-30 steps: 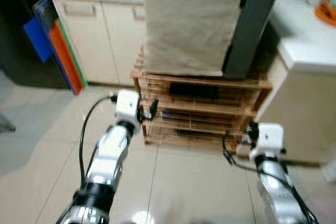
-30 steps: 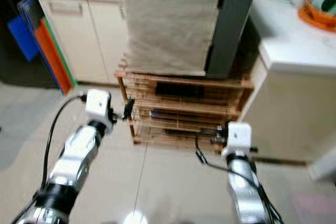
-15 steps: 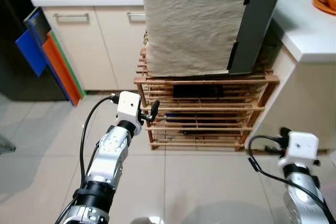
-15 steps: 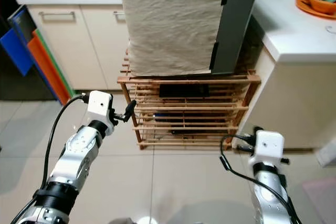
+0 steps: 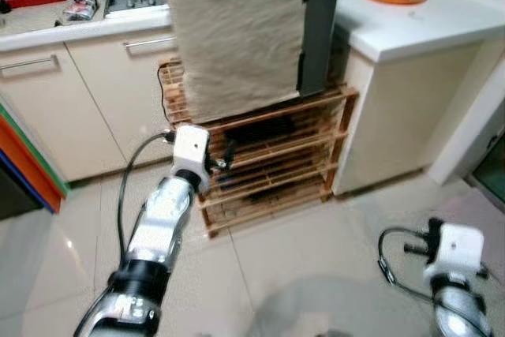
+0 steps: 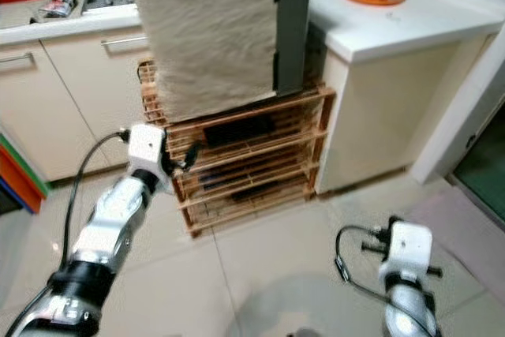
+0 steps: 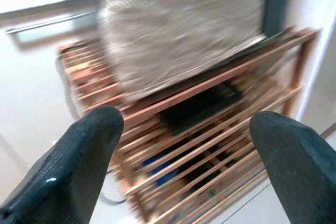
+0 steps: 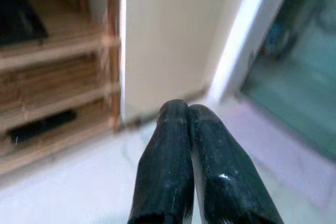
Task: Restocking fridge
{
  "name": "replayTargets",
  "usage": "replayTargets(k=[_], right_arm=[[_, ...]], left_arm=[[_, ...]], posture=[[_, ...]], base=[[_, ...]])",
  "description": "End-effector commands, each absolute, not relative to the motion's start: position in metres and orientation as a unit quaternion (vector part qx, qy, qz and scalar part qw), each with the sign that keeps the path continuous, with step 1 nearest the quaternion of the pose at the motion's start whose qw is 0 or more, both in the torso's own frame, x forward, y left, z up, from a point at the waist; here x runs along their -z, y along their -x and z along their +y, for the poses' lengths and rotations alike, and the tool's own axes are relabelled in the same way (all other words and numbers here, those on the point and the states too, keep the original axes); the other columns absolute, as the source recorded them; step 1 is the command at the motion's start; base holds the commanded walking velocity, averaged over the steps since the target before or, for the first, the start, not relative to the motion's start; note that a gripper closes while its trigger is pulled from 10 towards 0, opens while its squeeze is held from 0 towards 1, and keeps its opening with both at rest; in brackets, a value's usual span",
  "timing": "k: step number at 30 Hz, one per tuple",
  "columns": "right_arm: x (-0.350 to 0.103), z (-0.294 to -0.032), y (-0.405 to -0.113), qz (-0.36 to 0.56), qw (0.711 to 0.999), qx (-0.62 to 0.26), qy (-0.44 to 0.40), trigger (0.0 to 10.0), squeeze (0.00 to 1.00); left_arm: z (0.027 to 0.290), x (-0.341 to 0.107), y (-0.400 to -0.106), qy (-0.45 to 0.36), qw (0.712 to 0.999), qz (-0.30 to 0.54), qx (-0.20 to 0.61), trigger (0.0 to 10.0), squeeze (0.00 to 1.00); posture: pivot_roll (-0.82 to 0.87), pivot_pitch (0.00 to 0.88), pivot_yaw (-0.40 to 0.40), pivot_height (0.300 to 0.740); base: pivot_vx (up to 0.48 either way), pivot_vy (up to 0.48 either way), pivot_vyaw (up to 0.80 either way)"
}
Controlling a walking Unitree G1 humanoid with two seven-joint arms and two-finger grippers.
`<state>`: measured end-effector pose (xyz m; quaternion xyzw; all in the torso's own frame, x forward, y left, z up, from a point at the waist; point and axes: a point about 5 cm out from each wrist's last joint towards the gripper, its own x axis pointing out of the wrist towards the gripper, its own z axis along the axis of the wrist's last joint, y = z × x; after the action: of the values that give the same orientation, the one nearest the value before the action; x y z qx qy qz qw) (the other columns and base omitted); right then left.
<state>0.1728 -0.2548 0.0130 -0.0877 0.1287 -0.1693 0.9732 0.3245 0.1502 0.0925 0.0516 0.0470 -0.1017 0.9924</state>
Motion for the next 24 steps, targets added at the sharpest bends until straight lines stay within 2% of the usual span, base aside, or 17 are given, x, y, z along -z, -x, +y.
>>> replayTargets(k=[1,7,10,11,13,17,22,24], right_arm=[[-0.019,-0.269,-0.172,0.118,0.968,0.203,0.092,10.0,0.00],[-0.013,-0.307,-0.144,0.129,0.934,0.321,0.083,10.0,0.00],[-0.018,-0.307,-0.131,0.121,0.929,0.341,0.082,10.0,0.00],[-0.020,-0.303,-0.128,0.114,0.930,0.339,0.085,10.0,0.00],[-0.025,-0.300,-0.120,0.095,0.924,0.363,0.078,10.0,0.00],[-0.030,-0.300,-0.118,0.088,0.926,0.356,0.091,10.0,0.00],[-0.042,-0.314,-0.123,0.076,0.912,0.390,0.103,10.0,0.00],[-0.044,-0.318,-0.128,0.077,0.911,0.393,0.101,10.0,0.00]], left_arm=[[0.146,-0.096,-0.327,-0.054,0.992,0.043,0.110,10.0,0.00],[0.139,-0.098,-0.340,-0.066,0.988,0.045,0.133,10.0,0.00],[0.158,-0.095,-0.349,-0.073,0.987,0.084,0.118,10.0,0.00],[0.166,-0.096,-0.353,-0.069,0.987,0.095,0.114,10.0,0.00],[0.182,-0.107,-0.362,-0.077,0.987,0.098,0.104,10.0,0.00],[0.181,-0.114,-0.367,-0.097,0.984,0.090,0.117,10.0,0.00],[0.171,-0.117,-0.372,-0.115,0.980,0.083,0.142,10.0,0.00],[0.167,-0.118,-0.373,-0.112,0.980,0.076,0.143,10.0,0.00]], posture=[[-0.12,0.000,0.086,0.711],[-0.23,0.000,0.153,0.711],[-0.24,0.000,0.178,0.711],[-0.25,0.017,0.224,0.711],[-0.27,0.029,0.266,0.711],[-0.29,0.035,0.265,0.711],[-0.31,0.008,0.240,0.711],[-0.30,0.005,0.206,0.711]], base=[[0.000,0.000,0.00],[0.000,0.000,0.00],[0.000,0.000,0.00],[0.000,0.000,0.00],[0.000,0.000,0.00],[0.000,0.000,0.00],[0.000,0.000,0.00],[0.000,0.000,0.00]])
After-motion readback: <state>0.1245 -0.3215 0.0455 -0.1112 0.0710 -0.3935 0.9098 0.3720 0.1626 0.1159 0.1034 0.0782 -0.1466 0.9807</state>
